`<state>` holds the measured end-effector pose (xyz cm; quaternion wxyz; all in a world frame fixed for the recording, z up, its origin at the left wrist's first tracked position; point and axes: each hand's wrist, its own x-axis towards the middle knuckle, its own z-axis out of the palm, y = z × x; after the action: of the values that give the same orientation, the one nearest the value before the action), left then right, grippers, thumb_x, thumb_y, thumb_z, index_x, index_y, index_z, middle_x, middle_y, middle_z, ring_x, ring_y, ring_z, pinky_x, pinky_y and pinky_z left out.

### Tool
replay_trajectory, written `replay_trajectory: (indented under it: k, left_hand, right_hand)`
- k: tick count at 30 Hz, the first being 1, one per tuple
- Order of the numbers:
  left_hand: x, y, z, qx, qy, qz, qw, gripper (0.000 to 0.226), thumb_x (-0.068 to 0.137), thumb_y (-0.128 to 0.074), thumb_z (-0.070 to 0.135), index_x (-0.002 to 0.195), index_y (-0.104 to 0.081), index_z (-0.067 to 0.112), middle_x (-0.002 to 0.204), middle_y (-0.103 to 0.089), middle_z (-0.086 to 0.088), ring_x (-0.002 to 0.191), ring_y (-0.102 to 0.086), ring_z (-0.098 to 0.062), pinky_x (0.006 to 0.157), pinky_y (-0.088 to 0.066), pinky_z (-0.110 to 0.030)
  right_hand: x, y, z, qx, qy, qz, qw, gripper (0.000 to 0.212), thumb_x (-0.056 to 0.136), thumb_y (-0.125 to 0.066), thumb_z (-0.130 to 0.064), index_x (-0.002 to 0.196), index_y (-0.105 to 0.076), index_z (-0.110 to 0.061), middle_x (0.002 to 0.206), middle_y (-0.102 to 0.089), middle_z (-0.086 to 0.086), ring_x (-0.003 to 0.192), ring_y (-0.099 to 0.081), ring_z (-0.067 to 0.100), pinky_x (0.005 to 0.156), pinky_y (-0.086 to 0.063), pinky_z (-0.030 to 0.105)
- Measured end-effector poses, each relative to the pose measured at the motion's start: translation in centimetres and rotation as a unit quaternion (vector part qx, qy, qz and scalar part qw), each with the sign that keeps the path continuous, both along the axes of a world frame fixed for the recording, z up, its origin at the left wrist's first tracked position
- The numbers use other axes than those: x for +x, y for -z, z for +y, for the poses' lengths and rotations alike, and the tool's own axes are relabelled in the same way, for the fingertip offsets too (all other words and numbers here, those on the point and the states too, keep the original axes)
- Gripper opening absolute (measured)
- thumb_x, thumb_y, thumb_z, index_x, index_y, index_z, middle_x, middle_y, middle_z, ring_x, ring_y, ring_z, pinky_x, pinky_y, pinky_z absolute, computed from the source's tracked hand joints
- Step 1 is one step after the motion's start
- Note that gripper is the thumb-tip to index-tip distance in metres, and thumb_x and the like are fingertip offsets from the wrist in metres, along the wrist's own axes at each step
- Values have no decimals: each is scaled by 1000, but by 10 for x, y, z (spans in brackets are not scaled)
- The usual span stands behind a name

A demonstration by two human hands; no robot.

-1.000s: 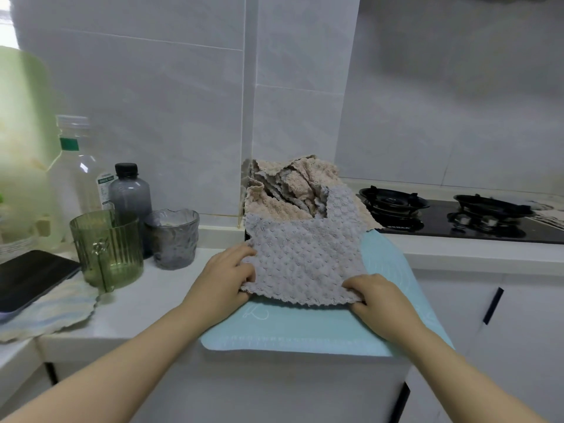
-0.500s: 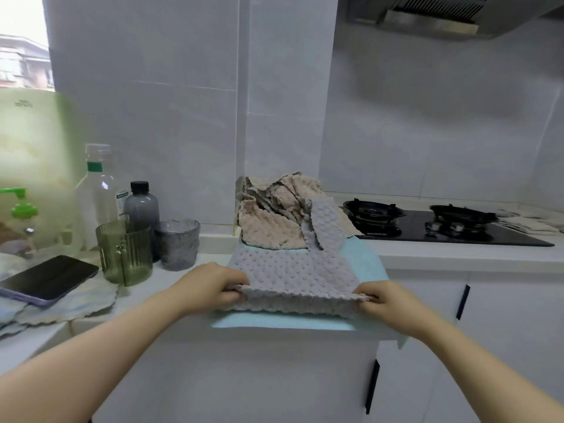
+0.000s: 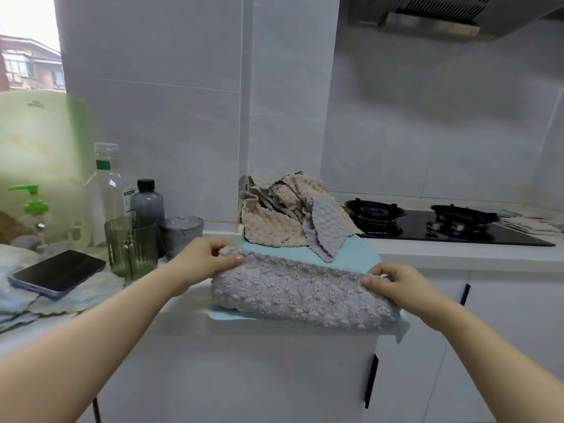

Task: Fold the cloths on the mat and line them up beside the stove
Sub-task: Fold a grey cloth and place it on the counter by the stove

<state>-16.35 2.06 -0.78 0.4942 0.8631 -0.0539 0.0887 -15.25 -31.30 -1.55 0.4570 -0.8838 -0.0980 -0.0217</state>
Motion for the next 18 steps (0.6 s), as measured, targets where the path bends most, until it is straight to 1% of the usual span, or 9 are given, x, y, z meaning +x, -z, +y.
replay_trajectory:
  k: [2, 4, 7, 8, 10, 12, 14, 16, 18]
  left_hand:
    - [14, 4, -4, -41, -32, 4, 999, 1, 84, -67, 19, 84, -66, 19, 92, -69, -13, 83, -62, -23, 74, -51, -34]
    - [35, 9, -7, -37, -67, 2, 997, 2, 86, -65, 20, 84, -65, 20, 92, -69, -12, 81, -62, -23, 76, -51, -34]
    - [70, 17, -13, 37, -115, 5, 993, 11, 89, -60, 21, 93, -66, 12, 90, -66, -10, 79, -55, -21, 69, -40, -27]
    - [81, 19, -14, 62, -128, 5, 990, 13, 90, -58, 20, 95, -66, 12, 91, -64, -10, 81, -53, -21, 70, -37, -27]
    - [100, 22, -16, 97, -140, 4, 985, 11, 90, -53, 18, 93, -64, 14, 95, -64, -10, 84, -52, -22, 70, -35, -26]
    - [113, 25, -17, 133, -139, 8, 981, 13, 91, -48, 15, 88, -61, 17, 96, -63, -9, 85, -50, -22, 69, -34, -26]
    - [121, 33, -16, 176, -131, 16, 975, 16, 90, -46, 14, 90, -61, 17, 100, -63, -8, 89, -52, -23, 71, -36, -26]
    - [125, 46, -15, 206, -120, 22, 971, 17, 90, -47, 16, 94, -63, 18, 104, -64, -6, 94, -55, -24, 74, -40, -28]
    - [125, 56, -13, 218, -123, 16, 968, 15, 89, -49, 19, 94, -63, 20, 102, -65, -4, 92, -56, -23, 73, -42, -29]
  right_hand:
    - [15, 5, 5, 15, 44, -28, 999, 15, 85, -67, -23, 83, -65, -8, 72, -61, 5, 63, -54, 15, 54, -39, 24]
    - [34, 9, 11, 25, 77, -46, 996, 12, 85, -68, -22, 82, -66, -10, 72, -61, 4, 65, -54, 17, 56, -39, 26]
    - [64, 16, 17, 37, 106, -50, 992, 12, 84, -69, -20, 74, -63, -16, 67, -60, 1, 57, -49, 13, 52, -36, 24]
    - [73, 18, 19, 37, 114, -49, 992, 13, 83, -70, -20, 73, -62, -17, 67, -60, 1, 56, -48, 13, 53, -36, 24]
    - [92, 23, 20, 31, 124, -48, 991, 14, 82, -71, -21, 72, -62, -19, 70, -61, 0, 63, -51, 15, 61, -39, 26]
    - [105, 28, 19, -6, 129, -49, 990, 13, 82, -70, -24, 73, -62, -19, 73, -61, -4, 72, -54, 17, 66, -39, 27]
    - [114, 37, 19, -88, 130, -48, 986, 12, 84, -67, -29, 76, -61, -23, 74, -60, -6, 79, -56, 17, 67, -40, 26]
    - [117, 48, 20, -166, 139, -53, 975, 11, 86, -61, -34, 76, -59, -28, 78, -61, -7, 82, -57, 17, 65, -42, 27]
    - [118, 54, 21, -190, 160, -79, 965, 13, 87, -59, -35, 76, -58, -29, 80, -62, -7, 83, -56, 17, 60, -39, 27]
